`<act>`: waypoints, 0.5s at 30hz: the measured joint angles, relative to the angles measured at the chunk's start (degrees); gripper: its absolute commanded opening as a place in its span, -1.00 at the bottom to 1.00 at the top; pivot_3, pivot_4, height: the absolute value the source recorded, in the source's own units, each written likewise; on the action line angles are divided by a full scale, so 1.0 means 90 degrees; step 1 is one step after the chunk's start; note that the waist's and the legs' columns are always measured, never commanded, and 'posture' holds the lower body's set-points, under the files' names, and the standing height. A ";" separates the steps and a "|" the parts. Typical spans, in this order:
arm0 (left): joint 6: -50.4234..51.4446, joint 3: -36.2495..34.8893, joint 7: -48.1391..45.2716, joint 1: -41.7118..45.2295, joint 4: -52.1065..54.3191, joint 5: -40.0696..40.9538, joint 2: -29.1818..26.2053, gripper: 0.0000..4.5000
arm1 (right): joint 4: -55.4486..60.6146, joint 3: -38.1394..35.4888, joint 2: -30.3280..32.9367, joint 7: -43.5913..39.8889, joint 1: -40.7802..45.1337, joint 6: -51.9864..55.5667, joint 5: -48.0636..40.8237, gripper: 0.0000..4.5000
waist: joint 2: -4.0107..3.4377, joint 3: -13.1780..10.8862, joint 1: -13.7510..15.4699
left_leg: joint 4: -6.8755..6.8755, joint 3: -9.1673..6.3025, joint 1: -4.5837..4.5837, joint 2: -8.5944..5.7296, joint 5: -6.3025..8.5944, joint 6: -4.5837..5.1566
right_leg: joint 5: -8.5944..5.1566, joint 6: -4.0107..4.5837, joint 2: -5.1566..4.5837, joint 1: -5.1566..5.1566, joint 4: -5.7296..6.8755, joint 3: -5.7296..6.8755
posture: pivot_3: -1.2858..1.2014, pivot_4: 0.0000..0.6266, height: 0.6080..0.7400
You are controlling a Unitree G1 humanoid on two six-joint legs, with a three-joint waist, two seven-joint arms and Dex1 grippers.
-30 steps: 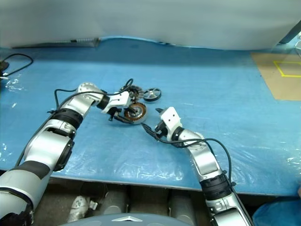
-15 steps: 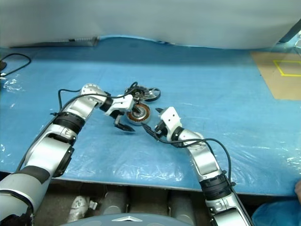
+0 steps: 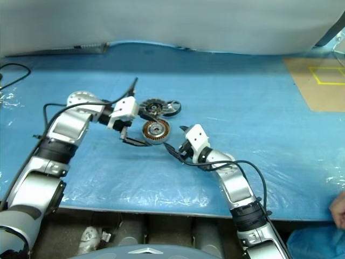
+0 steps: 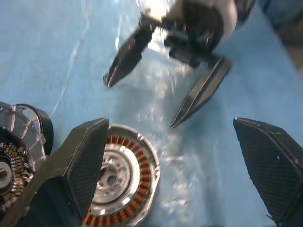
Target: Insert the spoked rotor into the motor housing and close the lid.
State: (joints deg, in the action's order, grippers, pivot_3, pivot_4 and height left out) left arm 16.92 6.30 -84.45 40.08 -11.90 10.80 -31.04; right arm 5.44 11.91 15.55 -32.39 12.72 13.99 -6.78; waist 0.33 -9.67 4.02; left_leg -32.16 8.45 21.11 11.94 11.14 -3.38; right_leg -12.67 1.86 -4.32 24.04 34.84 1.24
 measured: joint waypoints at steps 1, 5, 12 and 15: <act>0.0122 -0.0137 0.0125 -0.0211 0.0124 0.0124 -0.0001 0.98 | 0.0002 -0.0033 0.0010 0.0005 -0.0006 0.0013 -0.0002 1.00 | 0.0000 0.0000 -0.0007 | 0.0000 0.0000 -0.0001 -0.0001 0.0000 0.0000 | 0.0000 0.0000 0.0000 0.0000 0.0000 -0.0001 | 0.03 -0.52 1.00; 0.0173 -0.0852 0.1058 -0.1682 0.0756 0.0649 0.0281 0.91 | 0.0012 -0.0258 0.0082 0.0035 -0.0083 0.0106 -0.0021 1.00 | -0.0001 0.0000 -0.0043 | 0.0002 0.0002 0.0003 0.0003 0.0001 0.0001 | 0.0000 0.0001 0.0000 0.0002 -0.0007 0.0001 | 0.03 -0.52 1.00; -0.0386 -0.1242 0.2754 -0.3729 0.1584 0.0701 0.0976 -0.03 | 0.0048 -0.0318 0.0180 0.0021 -0.0129 0.0268 -0.0022 1.00 | -0.0001 0.0000 -0.0010 | -0.0001 0.0003 0.0001 0.0011 0.0002 0.0005 | -0.0001 0.0000 0.0004 0.0002 -0.0008 0.0002 | 0.03 -0.52 1.00; -0.0625 -0.1253 0.3284 -0.4166 0.1775 0.0660 0.1110 -0.48 | 0.0017 -0.0383 0.0188 0.0151 -0.0107 0.0419 -0.0012 1.00 | -0.0001 0.0000 -0.0016 | -0.0002 0.0008 -0.0004 0.0009 0.0003 0.0006 | -0.0001 -0.0001 0.0003 0.0001 -0.0008 -0.0007 | 0.03 -0.52 1.00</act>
State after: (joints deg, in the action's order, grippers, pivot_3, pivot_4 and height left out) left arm 11.30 -4.98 -54.90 2.59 4.07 16.74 -21.05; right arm 5.59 8.46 17.24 -31.03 11.76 17.76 -6.89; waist 0.32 -9.67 3.88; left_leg -32.18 8.53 21.07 12.02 11.17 -3.33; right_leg -12.68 1.85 -4.29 24.05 34.77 1.18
